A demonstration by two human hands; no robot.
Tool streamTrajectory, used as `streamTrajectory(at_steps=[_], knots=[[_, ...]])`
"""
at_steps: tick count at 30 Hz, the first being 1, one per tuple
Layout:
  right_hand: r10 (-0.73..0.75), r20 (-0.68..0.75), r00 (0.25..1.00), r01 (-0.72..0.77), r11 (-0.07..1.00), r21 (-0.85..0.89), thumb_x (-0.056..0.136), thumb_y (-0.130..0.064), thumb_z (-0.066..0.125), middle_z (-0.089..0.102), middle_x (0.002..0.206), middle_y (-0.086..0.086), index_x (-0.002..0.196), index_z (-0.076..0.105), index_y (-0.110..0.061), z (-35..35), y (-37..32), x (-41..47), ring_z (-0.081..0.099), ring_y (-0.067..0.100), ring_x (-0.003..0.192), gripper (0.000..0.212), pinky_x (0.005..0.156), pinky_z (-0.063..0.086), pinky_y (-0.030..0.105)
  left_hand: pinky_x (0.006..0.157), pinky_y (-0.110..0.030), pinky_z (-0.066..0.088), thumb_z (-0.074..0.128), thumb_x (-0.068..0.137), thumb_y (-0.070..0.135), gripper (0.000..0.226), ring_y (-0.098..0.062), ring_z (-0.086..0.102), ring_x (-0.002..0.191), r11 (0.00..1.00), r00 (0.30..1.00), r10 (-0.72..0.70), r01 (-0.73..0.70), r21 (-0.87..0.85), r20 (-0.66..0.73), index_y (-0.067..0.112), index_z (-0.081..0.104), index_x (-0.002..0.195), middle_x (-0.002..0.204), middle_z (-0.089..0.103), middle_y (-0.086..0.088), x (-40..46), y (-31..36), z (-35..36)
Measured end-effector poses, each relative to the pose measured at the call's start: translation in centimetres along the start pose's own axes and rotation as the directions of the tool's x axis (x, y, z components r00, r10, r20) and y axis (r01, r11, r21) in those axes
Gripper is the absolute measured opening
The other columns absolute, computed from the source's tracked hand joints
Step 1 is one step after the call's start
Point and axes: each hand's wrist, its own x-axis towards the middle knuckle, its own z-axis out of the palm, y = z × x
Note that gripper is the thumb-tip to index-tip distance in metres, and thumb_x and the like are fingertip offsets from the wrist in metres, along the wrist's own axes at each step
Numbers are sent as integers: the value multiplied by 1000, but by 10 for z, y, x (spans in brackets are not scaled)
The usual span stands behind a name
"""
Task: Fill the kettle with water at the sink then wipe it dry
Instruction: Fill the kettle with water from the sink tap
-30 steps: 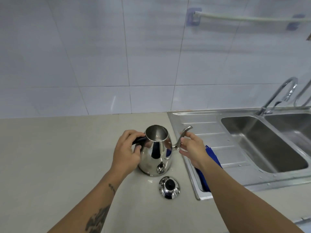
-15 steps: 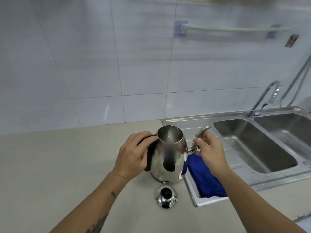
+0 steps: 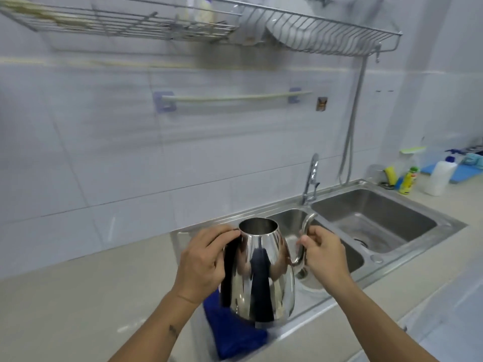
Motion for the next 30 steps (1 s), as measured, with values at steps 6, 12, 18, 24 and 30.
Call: streamTrajectory(at_steps=[6, 12, 18, 24, 30], knots=[[61, 52, 997, -61, 998, 0, 93, -13, 62, 75, 78, 0, 83, 71, -22, -101, 45, 63, 72, 23, 78, 16, 79, 60, 50, 94, -31, 55, 54, 83, -1, 39, -9, 67, 108, 994, 999, -29, 26, -103, -27, 17, 74, 111, 118, 70, 7, 36, 72, 102], [68, 137, 988, -67, 998, -14, 92, -19, 60, 73, 76, -3, 88, 71, -20, -162, 75, 127, 69, 18, 73, 12, 79, 61, 52, 99, -28, 52, 53, 83, -4, 41, -4, 66, 110, 980, 989, -142, 134, -149, -42, 19, 74, 109, 116, 71, 11, 68, 114, 178], [120, 277, 953, -122, 992, -10, 96, -5, 54, 78, 93, 5, 100, 72, -22, -185, 97, 192, 76, 24, 88, 25, 82, 63, 46, 98, -21, 51, 58, 78, -19, 59, 0, 67, 107, 916, 948, -317, 312, -252, 23, 32, 75, 100, 108, 70, 29, 105, 106, 237], [171, 369, 913, -113, 978, -174, 96, -4, 56, 72, 105, 9, 121, 63, -12, -196, 122, 271, 71, 28, 98, 27, 78, 60, 38, 94, -13, 49, 57, 79, -18, 66, 3, 66, 104, 824, 873, -483, 479, -302, 66, 45, 72, 94, 104, 70, 32, 127, 73, 289], [91, 315, 945, -2, 962, -273, 88, -15, 55, 72, 112, 1, 126, 65, -21, -187, 119, 355, 70, 25, 99, 39, 90, 59, 48, 95, -12, 48, 59, 79, -14, 52, 8, 62, 104, 834, 860, -497, 511, -208, 119, 31, 77, 98, 106, 67, 35, 144, 48, 331]])
